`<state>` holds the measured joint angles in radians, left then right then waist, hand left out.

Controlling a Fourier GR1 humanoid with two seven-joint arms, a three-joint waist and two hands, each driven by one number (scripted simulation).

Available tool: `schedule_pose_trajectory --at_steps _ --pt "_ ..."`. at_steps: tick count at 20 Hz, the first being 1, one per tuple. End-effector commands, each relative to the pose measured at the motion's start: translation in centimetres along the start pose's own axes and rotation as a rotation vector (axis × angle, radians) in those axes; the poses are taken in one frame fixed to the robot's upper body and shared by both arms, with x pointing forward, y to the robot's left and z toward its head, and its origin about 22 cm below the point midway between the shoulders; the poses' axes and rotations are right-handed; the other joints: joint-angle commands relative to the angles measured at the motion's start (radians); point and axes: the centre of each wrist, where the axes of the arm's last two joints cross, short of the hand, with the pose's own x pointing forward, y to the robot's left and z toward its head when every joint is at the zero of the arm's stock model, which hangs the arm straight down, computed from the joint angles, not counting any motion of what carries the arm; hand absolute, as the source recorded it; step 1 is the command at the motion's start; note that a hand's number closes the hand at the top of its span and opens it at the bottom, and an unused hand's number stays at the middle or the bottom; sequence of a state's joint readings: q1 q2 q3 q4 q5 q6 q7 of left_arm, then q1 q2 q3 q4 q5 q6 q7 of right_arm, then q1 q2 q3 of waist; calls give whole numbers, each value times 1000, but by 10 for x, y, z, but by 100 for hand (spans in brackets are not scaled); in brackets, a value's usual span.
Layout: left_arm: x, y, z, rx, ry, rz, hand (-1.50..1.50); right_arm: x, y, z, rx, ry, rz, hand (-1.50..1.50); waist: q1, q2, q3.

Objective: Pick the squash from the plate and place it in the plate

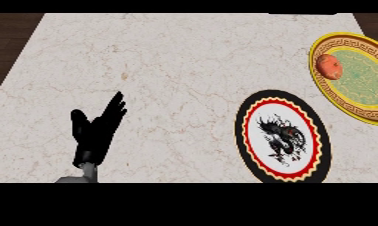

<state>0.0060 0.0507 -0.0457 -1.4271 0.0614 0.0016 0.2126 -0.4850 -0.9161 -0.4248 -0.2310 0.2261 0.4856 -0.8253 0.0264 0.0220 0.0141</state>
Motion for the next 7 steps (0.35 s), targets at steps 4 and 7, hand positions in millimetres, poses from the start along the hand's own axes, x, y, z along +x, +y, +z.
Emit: schedule_pose_trajectory --at_steps 4,7 --pt "6 3 -1 13 -3 -3 0 -7 -14 28 117 -118 -79 -150 -6 -5 1" --pt "-1 3 -2 10 11 5 0 -13 -10 31 122 -118 -79 -150 -9 -3 1"
